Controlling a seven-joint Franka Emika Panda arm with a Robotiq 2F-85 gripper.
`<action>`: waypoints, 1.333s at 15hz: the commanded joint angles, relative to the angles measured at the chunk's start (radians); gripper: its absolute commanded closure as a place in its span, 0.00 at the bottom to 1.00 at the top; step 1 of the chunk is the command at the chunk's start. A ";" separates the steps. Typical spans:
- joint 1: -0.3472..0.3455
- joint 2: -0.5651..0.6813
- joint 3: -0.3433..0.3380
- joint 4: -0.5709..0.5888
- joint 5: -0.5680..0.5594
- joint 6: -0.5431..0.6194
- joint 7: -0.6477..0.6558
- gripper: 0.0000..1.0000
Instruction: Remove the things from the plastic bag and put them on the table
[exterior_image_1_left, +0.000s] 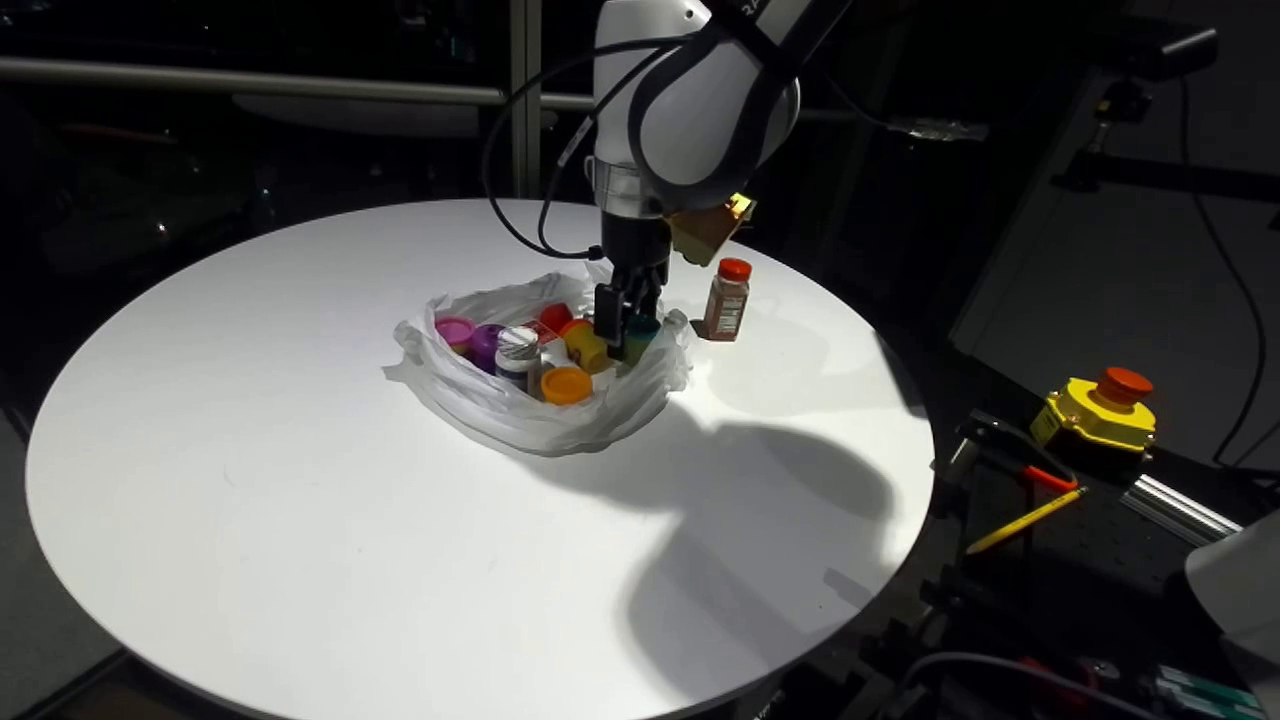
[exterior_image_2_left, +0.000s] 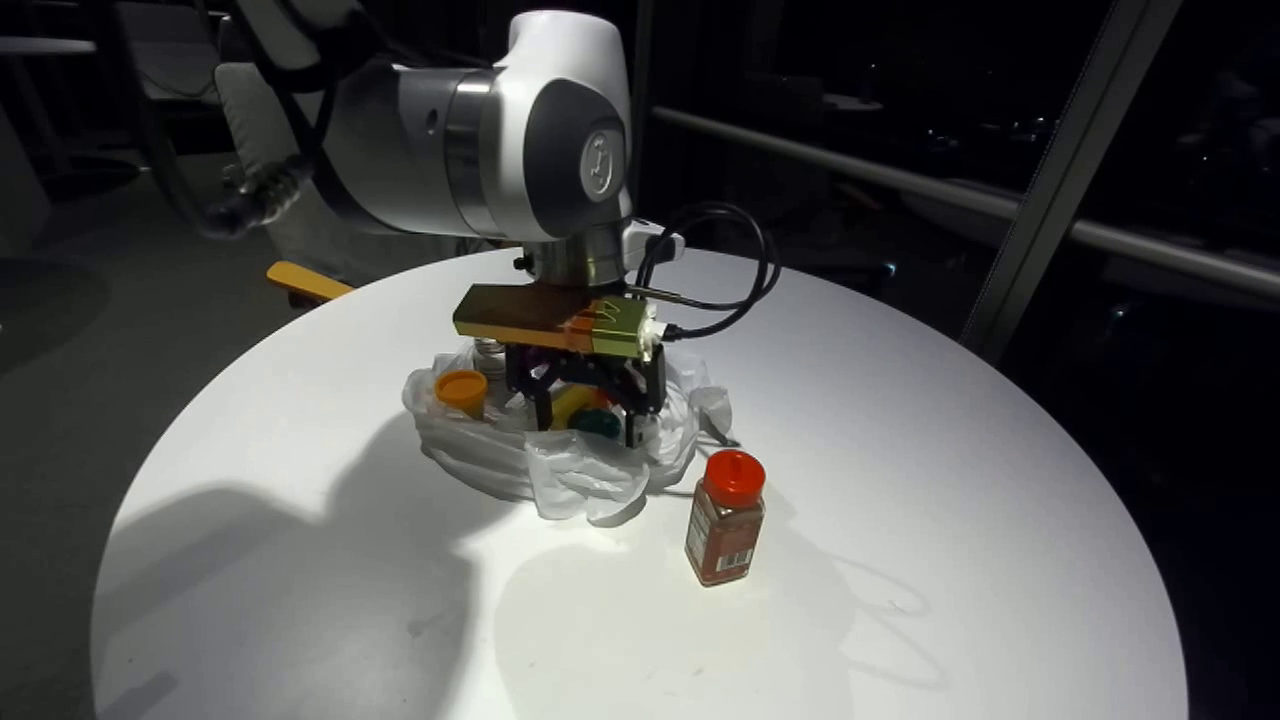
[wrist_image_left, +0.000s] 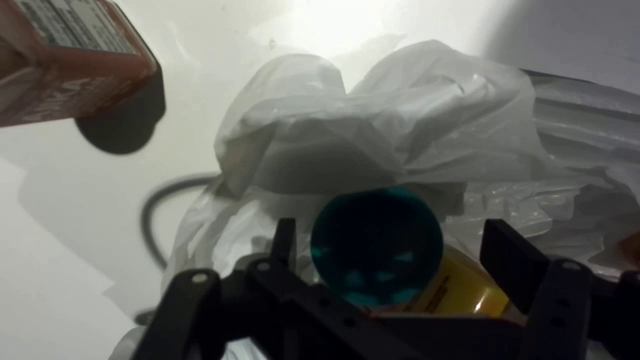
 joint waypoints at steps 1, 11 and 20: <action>0.036 -0.020 -0.036 -0.017 -0.008 -0.013 0.051 0.31; 0.199 -0.143 -0.168 -0.040 -0.104 -0.048 0.327 0.75; 0.234 -0.385 -0.150 -0.317 -0.151 -0.089 0.652 0.75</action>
